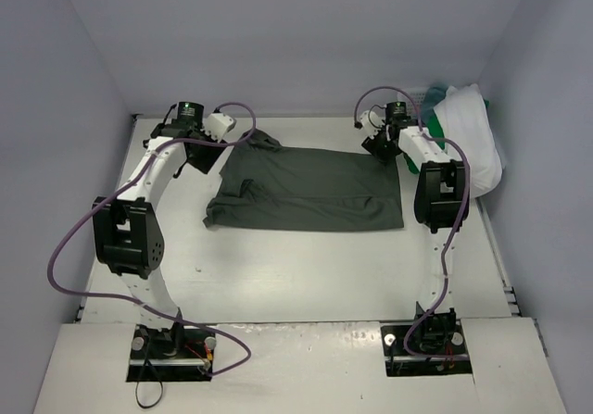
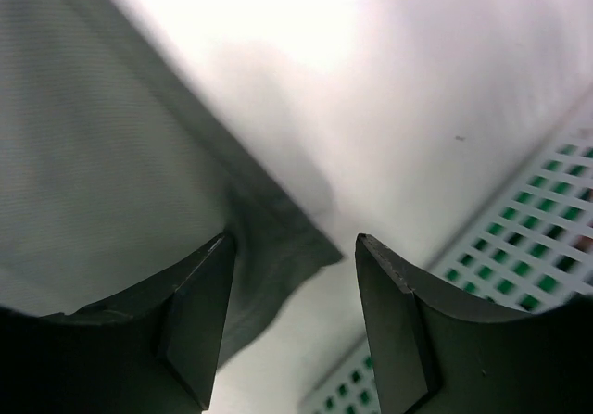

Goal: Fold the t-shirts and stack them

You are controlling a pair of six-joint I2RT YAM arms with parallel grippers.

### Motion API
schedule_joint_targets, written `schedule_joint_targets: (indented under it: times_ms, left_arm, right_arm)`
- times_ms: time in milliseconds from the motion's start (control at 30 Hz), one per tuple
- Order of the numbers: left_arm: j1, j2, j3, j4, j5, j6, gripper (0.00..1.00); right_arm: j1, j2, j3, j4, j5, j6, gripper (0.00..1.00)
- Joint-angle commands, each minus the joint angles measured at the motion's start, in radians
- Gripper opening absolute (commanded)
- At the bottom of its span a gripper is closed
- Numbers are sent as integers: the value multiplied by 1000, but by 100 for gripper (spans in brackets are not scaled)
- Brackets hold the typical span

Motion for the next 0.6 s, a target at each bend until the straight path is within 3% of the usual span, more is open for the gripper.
schedule_joint_targets:
  times_ms: [0, 567]
  left_arm:
    - [-5, -27, 33, 44, 5, -5, 45]
    - [-22, 30, 115, 18, 31, -17, 45]
  right_arm:
    - [-34, 8, 74, -23, -38, -2, 51]
    - [-107, 57, 25, -62, -121, -13, 51]
